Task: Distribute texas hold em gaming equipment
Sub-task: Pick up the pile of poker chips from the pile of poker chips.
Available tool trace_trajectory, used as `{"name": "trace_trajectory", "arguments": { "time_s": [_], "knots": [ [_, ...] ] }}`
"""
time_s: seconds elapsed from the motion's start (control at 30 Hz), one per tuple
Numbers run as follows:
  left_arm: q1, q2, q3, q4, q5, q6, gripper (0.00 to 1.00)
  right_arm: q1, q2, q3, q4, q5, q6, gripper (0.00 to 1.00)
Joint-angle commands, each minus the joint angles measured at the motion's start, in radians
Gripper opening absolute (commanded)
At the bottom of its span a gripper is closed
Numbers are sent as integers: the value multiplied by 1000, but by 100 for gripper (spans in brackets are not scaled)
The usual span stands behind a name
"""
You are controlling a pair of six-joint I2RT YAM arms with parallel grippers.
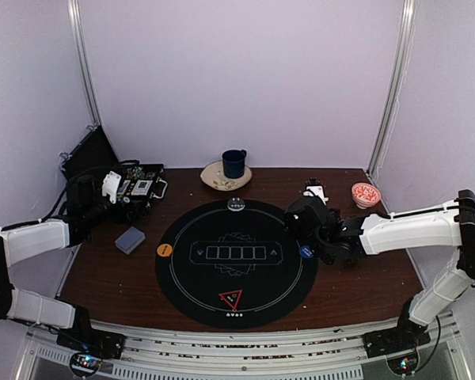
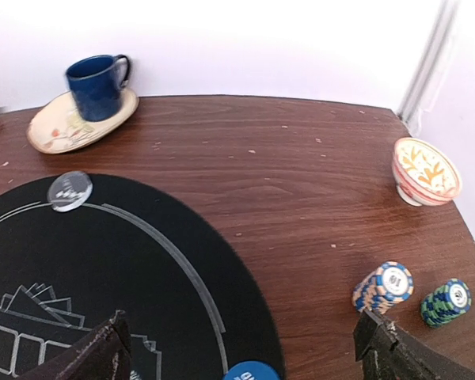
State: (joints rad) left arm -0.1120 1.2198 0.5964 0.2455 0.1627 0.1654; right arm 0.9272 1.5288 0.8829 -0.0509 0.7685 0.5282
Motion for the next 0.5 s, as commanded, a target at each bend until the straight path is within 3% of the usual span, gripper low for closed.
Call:
{"name": "trace_trajectory", "arguments": {
  "time_s": [0.0, 0.23, 0.47],
  "knots": [
    [8, -1, 3, 55, 24, 5, 98, -65, -65, -42, -29, 35, 62, 100],
    [8, 2, -2, 58, 55, -3, 98, -164, -60, -65, -52, 66, 72, 100],
    [9, 16, 11, 36, 93, -13, 98, -302, 2, -4, -98, -48, 83, 100]
  ]
}}
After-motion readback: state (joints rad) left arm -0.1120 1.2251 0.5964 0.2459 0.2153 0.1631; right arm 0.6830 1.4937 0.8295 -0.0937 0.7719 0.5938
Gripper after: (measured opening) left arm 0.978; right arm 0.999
